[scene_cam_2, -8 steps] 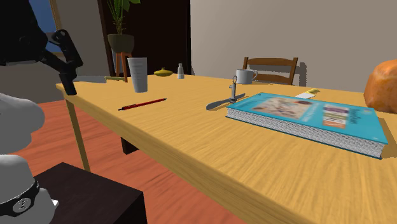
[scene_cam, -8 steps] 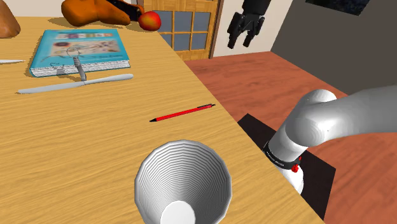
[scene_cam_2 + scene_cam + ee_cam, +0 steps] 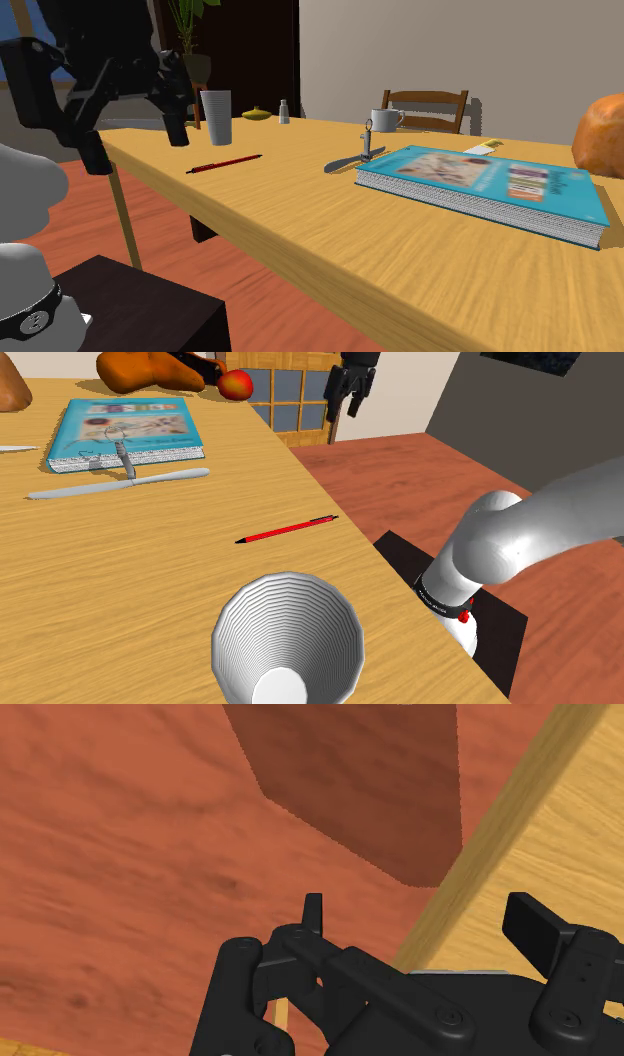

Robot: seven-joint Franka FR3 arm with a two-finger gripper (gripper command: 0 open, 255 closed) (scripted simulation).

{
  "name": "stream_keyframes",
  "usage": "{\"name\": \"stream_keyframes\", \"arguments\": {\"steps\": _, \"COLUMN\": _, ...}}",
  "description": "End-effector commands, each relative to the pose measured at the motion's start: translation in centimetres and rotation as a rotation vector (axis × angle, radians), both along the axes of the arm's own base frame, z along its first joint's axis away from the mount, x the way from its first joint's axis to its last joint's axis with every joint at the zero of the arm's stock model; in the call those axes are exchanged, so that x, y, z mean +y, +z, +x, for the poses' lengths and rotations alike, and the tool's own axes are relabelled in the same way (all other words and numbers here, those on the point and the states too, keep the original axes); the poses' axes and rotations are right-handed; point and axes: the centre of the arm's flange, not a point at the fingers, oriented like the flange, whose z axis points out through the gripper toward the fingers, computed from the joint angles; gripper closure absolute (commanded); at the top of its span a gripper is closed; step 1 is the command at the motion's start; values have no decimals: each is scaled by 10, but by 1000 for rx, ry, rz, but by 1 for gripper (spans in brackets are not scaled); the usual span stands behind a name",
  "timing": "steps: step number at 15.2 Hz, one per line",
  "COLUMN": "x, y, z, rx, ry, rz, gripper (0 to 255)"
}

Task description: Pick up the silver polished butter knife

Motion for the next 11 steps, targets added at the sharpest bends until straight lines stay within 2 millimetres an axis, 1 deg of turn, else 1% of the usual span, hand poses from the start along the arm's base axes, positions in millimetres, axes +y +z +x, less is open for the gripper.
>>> {"name": "stream_keyframes", "arguments": {"steps": 1, "x": 20, "y": 0, "z": 21, "rx": 2, "ry": 71, "rz": -9, "gripper": 0}}
{"name": "stream_keyframes", "arguments": {"steps": 6, "x": 72, "y": -1, "z": 67, "rx": 8, "ry": 244, "rz": -32, "gripper": 0}}
{"name": "stream_keyframes", "arguments": {"steps": 11, "x": 130, "y": -3, "z": 104, "rx": 14, "ry": 417, "rz": -56, "gripper": 0}}
